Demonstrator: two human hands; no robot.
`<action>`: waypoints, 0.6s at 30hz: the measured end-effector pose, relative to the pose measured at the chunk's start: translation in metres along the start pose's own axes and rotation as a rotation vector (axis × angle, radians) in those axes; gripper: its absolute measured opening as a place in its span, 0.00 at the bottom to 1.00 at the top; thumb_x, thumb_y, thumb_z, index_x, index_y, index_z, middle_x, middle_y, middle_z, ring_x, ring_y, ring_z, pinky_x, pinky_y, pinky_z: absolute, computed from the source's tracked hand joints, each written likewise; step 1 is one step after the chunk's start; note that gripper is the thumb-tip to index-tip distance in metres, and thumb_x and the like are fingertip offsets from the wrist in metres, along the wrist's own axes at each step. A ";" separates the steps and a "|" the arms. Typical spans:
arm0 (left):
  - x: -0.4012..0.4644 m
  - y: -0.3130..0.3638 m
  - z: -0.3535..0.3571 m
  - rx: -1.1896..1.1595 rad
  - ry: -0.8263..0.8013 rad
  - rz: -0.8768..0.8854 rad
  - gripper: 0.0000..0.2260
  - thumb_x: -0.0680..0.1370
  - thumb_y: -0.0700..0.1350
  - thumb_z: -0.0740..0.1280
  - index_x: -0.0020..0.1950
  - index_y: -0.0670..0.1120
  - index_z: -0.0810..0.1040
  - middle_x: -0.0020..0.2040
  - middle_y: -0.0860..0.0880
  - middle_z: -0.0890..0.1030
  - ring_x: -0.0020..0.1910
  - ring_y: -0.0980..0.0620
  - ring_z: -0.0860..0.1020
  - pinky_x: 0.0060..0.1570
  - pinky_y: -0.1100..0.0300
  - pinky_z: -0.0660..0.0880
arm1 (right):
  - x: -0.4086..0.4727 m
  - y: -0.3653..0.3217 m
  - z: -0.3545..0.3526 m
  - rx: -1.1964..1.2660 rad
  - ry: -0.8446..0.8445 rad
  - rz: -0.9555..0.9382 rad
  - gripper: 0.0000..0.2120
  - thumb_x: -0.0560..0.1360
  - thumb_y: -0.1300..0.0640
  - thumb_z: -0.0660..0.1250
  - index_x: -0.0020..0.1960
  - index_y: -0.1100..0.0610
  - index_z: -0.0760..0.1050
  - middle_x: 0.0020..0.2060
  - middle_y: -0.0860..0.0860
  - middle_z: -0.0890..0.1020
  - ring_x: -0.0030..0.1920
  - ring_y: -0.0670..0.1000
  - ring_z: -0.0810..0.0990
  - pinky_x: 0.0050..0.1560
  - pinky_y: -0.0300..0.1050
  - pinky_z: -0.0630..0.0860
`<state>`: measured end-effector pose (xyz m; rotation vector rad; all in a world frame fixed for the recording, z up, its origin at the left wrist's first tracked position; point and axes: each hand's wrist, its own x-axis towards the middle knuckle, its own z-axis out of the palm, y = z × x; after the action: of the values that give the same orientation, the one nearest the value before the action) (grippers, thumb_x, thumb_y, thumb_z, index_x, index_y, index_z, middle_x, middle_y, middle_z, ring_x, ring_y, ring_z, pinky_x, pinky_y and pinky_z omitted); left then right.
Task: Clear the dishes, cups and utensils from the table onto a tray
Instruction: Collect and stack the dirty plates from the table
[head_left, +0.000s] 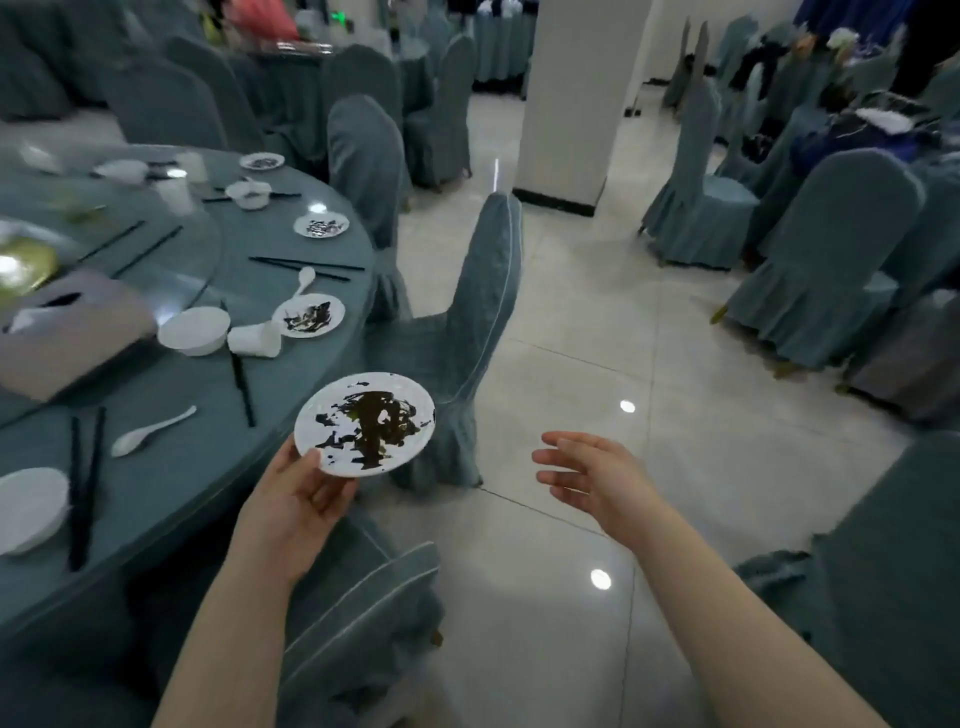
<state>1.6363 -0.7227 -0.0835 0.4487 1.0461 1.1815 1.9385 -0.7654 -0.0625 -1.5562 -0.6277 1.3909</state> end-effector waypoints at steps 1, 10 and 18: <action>0.008 0.003 -0.003 -0.025 0.038 0.018 0.13 0.80 0.41 0.61 0.62 0.54 0.76 0.47 0.51 0.85 0.42 0.54 0.84 0.37 0.60 0.81 | 0.017 -0.006 0.006 -0.019 -0.032 0.012 0.08 0.78 0.58 0.63 0.53 0.57 0.79 0.44 0.54 0.86 0.41 0.53 0.83 0.43 0.43 0.78; 0.093 0.059 -0.009 -0.102 0.223 0.170 0.14 0.80 0.40 0.61 0.63 0.54 0.74 0.49 0.51 0.85 0.42 0.52 0.83 0.39 0.58 0.81 | 0.153 -0.057 0.093 -0.178 -0.226 0.062 0.07 0.80 0.58 0.61 0.52 0.56 0.78 0.44 0.54 0.85 0.40 0.53 0.82 0.50 0.48 0.77; 0.126 0.085 -0.014 -0.123 0.355 0.256 0.15 0.81 0.40 0.60 0.65 0.53 0.73 0.51 0.52 0.85 0.43 0.53 0.84 0.44 0.56 0.80 | 0.248 -0.080 0.174 -0.366 -0.388 0.101 0.06 0.78 0.58 0.64 0.53 0.56 0.77 0.43 0.53 0.84 0.40 0.51 0.81 0.42 0.43 0.77</action>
<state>1.5809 -0.5807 -0.0790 0.2868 1.2354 1.5851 1.8461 -0.4688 -0.0997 -1.6240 -1.1008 1.7470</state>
